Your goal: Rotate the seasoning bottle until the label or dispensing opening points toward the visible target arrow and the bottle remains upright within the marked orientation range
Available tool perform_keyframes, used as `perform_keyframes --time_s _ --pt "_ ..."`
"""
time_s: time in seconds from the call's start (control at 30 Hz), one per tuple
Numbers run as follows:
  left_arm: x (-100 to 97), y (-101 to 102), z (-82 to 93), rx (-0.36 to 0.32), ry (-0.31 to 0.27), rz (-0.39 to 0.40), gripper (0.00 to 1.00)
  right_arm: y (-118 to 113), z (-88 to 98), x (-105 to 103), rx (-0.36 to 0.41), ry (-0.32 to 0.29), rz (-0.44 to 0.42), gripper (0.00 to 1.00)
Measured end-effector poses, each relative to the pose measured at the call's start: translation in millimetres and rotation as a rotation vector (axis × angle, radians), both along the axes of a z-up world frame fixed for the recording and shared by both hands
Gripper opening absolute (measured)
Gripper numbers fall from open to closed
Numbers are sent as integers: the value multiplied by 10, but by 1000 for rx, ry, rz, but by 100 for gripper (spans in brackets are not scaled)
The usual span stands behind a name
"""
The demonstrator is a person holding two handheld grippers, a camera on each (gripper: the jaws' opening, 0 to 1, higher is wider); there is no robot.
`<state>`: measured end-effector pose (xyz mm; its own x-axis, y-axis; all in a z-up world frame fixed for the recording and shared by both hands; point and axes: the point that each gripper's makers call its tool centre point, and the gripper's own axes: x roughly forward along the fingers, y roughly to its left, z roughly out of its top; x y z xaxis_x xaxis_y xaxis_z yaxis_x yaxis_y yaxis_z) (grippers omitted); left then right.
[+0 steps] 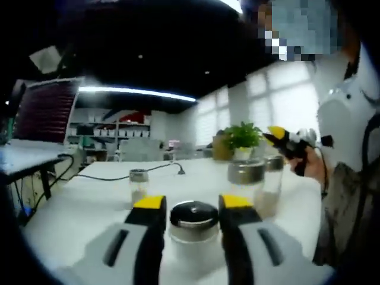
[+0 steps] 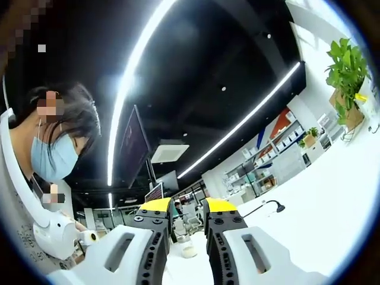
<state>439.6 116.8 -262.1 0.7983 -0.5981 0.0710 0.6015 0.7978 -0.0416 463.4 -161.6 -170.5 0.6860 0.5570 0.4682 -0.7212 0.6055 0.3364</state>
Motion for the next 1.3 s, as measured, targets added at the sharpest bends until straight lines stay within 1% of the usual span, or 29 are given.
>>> perform_keyframes --time_s 0.03,0.13,0.17,0.23,0.33,0.4,0.5,0.63,0.77,0.9,0.93,1.07,1.3 --pt "7 1 11 -3 2 -7 35 32 -2 4 0 1 -2 19" --pt "16 -7 20 4 9 -42 34 20 -12 8 5 6 -7 19" --pt "14 -16 18 -4 19 -62 34 27 -17 9 5 8 -8 19" --pt "13 -20 18 -5 19 -98 34 13 -21 10 9 9 -10 19" --pt "0 -41 17 15 27 -150 34 -26 -34 19 16 16 -12 19" --pt "-7 -50 5 51 24 -172 34 -37 -44 24 11 18 -14 19" --pt "-12 -63 -5 62 26 -208 34 -62 -45 26 12 18 -18 19" --pt "-23 -66 -14 44 35 -267 34 -95 -59 31 11 22 -23 19" --pt "-44 -91 -22 69 44 -334 34 -68 -79 35 0 27 -31 19" --pt "-53 -92 -33 63 52 -385 34 -60 -83 36 -3 29 -35 19" --pt "-51 -88 -34 61 49 -394 34 -54 -84 37 -5 29 -36 19" --pt "-61 -97 -46 42 69 -435 34 -43 -96 50 -4 34 -40 19" --pt "-60 -122 -60 49 82 -508 34 -15 -107 63 -12 39 -32 19"
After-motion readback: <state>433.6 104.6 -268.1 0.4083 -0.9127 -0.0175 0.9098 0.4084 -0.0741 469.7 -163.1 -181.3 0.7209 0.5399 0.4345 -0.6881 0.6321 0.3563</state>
